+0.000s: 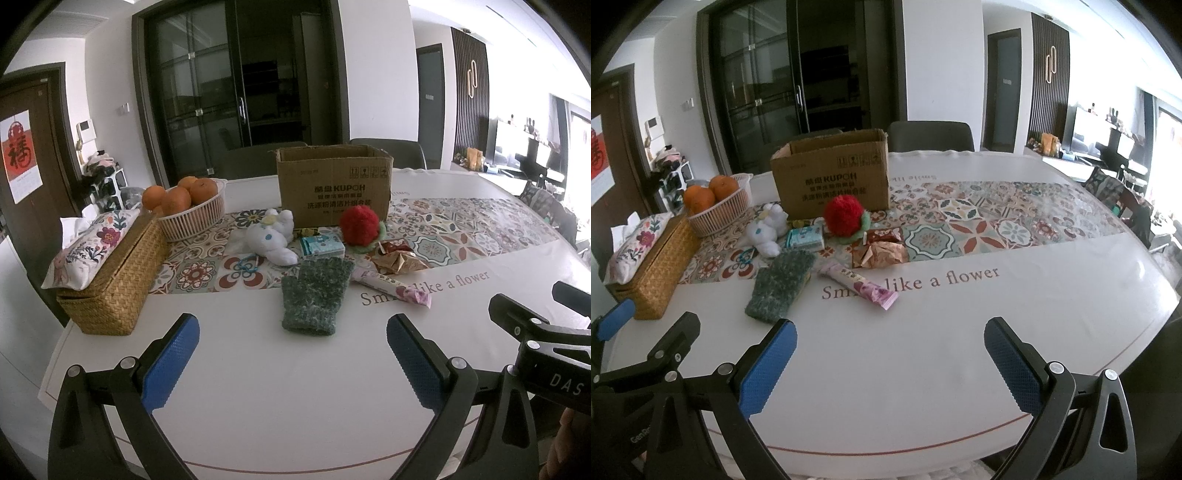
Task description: Organize soft objects
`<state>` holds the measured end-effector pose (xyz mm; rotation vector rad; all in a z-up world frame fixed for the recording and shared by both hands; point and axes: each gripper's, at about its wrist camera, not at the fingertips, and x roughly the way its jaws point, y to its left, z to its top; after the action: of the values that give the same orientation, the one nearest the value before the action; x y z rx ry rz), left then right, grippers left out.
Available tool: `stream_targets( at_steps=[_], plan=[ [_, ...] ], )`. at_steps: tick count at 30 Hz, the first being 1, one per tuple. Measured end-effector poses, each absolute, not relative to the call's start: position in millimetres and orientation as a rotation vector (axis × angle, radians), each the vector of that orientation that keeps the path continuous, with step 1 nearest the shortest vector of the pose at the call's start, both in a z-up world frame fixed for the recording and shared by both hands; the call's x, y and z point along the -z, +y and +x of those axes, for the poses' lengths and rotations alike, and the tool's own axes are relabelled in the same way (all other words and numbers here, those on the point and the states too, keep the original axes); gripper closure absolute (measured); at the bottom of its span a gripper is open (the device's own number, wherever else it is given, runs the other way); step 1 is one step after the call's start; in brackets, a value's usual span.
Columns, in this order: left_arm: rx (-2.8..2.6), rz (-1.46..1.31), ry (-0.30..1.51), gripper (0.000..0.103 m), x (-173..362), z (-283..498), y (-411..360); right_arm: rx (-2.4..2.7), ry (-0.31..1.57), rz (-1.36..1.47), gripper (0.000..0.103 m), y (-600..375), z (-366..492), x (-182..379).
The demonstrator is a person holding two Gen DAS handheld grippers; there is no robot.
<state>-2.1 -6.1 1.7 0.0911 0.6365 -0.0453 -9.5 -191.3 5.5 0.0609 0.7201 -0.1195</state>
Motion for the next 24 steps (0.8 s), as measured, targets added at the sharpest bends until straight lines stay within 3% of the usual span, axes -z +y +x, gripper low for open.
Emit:
stream_targets(
  at_steps=[24],
  plan=[
    [0.051, 0.128, 0.769, 0.003, 36.8, 68.3, -7.0, 0.023, 0.858, 0.037, 0.002, -191.0, 70.3, 37.2]
  ],
)
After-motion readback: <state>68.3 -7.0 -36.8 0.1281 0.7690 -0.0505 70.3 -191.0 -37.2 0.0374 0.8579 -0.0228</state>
